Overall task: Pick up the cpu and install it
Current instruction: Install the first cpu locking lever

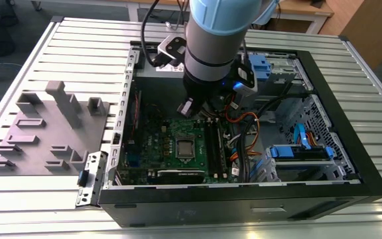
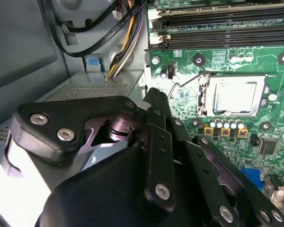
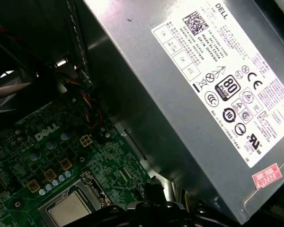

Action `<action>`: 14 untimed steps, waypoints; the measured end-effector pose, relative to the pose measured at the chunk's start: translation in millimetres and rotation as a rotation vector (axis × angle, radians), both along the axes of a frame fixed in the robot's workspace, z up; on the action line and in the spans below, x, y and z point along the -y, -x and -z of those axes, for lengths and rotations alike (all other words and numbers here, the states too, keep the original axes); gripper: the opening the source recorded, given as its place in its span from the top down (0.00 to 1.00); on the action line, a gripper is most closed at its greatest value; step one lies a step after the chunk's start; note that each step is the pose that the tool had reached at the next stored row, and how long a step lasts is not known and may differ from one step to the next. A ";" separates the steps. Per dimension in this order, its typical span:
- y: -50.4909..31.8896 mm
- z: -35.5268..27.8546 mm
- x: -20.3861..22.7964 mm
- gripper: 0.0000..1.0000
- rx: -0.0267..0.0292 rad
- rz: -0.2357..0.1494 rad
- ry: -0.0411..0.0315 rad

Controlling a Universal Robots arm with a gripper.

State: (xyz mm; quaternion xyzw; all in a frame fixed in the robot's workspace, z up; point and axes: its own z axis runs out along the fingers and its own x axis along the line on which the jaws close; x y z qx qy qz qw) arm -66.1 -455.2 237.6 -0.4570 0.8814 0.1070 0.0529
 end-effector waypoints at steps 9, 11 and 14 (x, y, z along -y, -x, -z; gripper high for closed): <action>-0.5 0.6 3.2 0.89 -0.0016 -0.006 0.0341; -0.9 0.6 5.0 0.89 -0.0024 -0.007 0.0405; -1.5 0.6 7.9 0.89 -0.0039 -0.008 0.0494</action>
